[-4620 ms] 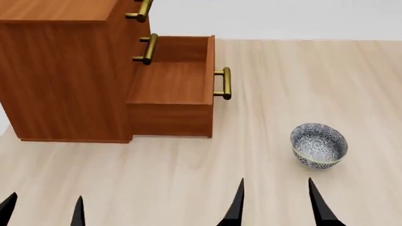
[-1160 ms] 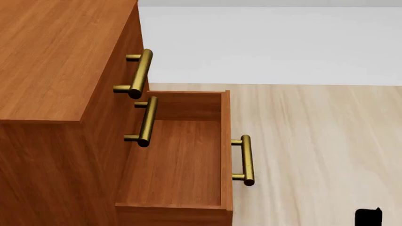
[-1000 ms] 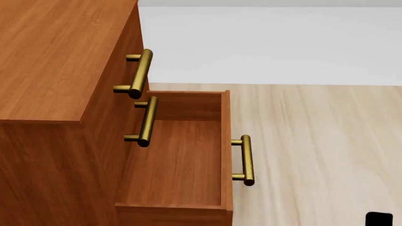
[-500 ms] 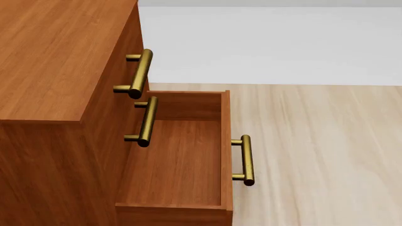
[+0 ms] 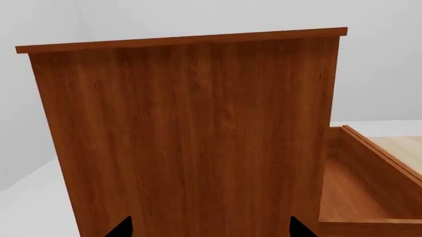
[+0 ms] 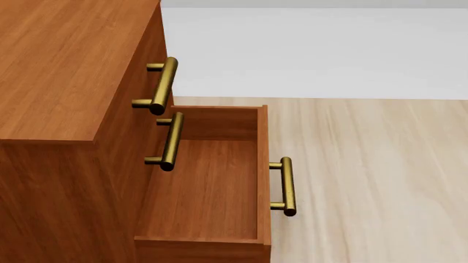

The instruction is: Put the bowl in the bottom drawer of the cabinet.

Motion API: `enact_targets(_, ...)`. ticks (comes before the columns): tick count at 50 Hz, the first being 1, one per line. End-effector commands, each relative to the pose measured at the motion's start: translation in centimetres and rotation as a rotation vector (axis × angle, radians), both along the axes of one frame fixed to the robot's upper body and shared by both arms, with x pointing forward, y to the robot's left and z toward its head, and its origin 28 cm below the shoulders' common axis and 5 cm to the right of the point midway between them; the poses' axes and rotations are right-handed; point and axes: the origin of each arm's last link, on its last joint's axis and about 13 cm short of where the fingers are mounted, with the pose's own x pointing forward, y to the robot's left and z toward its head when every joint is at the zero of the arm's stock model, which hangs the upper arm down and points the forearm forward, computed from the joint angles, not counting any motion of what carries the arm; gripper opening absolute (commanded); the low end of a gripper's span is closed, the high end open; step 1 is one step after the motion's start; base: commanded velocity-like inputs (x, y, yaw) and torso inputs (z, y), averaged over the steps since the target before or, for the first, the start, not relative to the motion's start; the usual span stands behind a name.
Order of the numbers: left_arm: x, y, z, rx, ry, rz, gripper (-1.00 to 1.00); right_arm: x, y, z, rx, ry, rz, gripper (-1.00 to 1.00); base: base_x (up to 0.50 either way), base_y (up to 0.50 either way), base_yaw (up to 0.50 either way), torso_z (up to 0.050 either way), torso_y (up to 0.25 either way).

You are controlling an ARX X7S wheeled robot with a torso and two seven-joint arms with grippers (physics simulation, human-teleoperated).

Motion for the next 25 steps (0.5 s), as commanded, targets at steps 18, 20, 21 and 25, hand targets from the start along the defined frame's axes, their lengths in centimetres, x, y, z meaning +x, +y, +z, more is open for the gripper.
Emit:
enact_targets(18, 0.0, 0.0, 0.2, -0.001, -0.007, 0.001, 1.0, 0.7, 0.1, -4.0, 0.012, 0.083, 0.02, -1.0, 0.0, 0.0, 0.0, 0.0, 0.0)
enact_targets(20, 0.1, 0.0, 0.2, -0.002, -0.008, 0.001, 1.0, 0.7, 0.2, -4.1, 0.012, 0.084, 0.025, -1.0, 0.01, 0.0, 0.0, 0.0, 0.0)
enact_targets(21, 0.1, 0.0, 0.2, -0.003, -0.006, 0.0, 1.0, 0.7, 0.3, -4.1, 0.012, 0.083, 0.03, -1.0, 0.01, 0.0, 0.0, 0.0, 0.0)
enact_targets(25, 0.1, 0.0, 0.2, -0.002, -0.008, -0.001, 1.0, 0.8, 0.5, -4.0, 0.026, 0.075, 0.055, -1.0, 0.01, 0.0, 0.01, 0.0, 0.0)
